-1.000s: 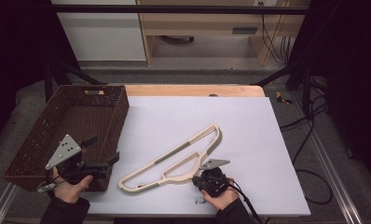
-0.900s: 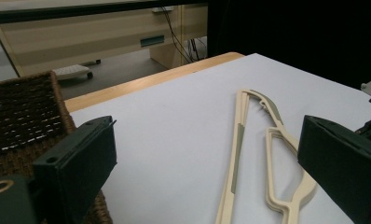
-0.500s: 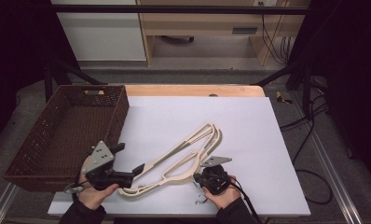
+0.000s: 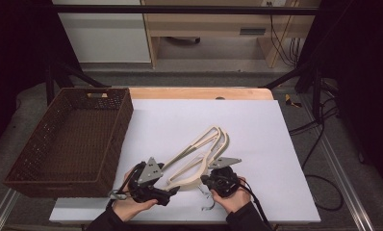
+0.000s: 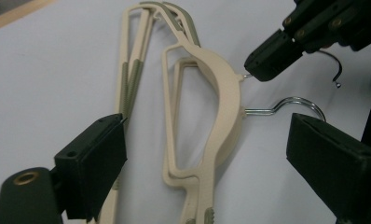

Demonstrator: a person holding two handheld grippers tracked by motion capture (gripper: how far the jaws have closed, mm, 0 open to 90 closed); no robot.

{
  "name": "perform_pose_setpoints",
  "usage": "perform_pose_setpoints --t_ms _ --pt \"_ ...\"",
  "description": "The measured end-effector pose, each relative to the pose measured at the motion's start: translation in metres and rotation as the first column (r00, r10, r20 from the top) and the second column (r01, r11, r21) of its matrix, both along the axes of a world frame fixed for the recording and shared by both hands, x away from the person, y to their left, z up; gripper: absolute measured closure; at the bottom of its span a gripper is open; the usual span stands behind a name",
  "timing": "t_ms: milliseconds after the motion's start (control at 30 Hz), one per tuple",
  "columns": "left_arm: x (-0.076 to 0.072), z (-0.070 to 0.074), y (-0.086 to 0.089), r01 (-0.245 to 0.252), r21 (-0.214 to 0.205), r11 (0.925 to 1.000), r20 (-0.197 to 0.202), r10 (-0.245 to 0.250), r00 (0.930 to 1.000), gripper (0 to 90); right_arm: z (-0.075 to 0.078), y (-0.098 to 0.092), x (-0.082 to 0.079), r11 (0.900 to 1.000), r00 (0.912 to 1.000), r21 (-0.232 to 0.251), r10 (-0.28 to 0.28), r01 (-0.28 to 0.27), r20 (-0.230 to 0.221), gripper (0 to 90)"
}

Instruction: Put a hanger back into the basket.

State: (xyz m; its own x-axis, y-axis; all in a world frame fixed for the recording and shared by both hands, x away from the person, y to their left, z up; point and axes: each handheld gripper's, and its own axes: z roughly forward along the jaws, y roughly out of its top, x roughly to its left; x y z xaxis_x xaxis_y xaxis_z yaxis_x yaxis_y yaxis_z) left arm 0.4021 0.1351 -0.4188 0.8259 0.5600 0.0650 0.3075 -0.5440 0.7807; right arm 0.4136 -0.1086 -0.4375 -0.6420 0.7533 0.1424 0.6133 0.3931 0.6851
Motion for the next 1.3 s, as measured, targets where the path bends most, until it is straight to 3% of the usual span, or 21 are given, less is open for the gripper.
perform_pose_setpoints --t_ms 200,333,467,600,1000,1300 --pt "0.007 -0.009 -0.026 0.037 0.07 0.9968 -0.031 -0.035 0.9989 21.5 0.003 0.0 0.002 0.9997 0.9998 -0.013 0.021 -0.021 0.006 89.0" --pt "0.013 -0.013 -0.042 0.064 0.124 0.9901 -0.043 -0.06 0.9973 28.9 0.004 -0.001 0.003 0.9995 0.9995 -0.019 0.027 -0.027 0.013 89.0" --pt "0.017 -0.021 -0.055 0.078 0.152 0.9853 -0.06 -0.07 0.9958 37.8 0.005 -0.001 0.002 0.9994 0.9994 -0.014 0.031 -0.031 0.016 89.0" --pt "0.017 -0.026 -0.062 0.071 0.188 0.9795 -0.05 -0.063 0.9968 44.5 0.007 -0.001 0.002 0.9996 0.9996 -0.017 0.022 -0.022 0.016 89.0" --pt "0.018 -0.027 -0.063 0.043 0.212 0.9764 -0.048 -0.033 0.9983 63.8 0.008 -0.001 0.001 0.9991 0.9988 -0.017 0.038 -0.038 0.03 89.0" --pt "0.019 -0.028 -0.065 0.027 0.255 0.9666 -0.029 -0.021 0.9994 69.5 0.011 0.0 0.0 0.9996 0.9993 -0.013 0.025 -0.025 0.026 88.9"
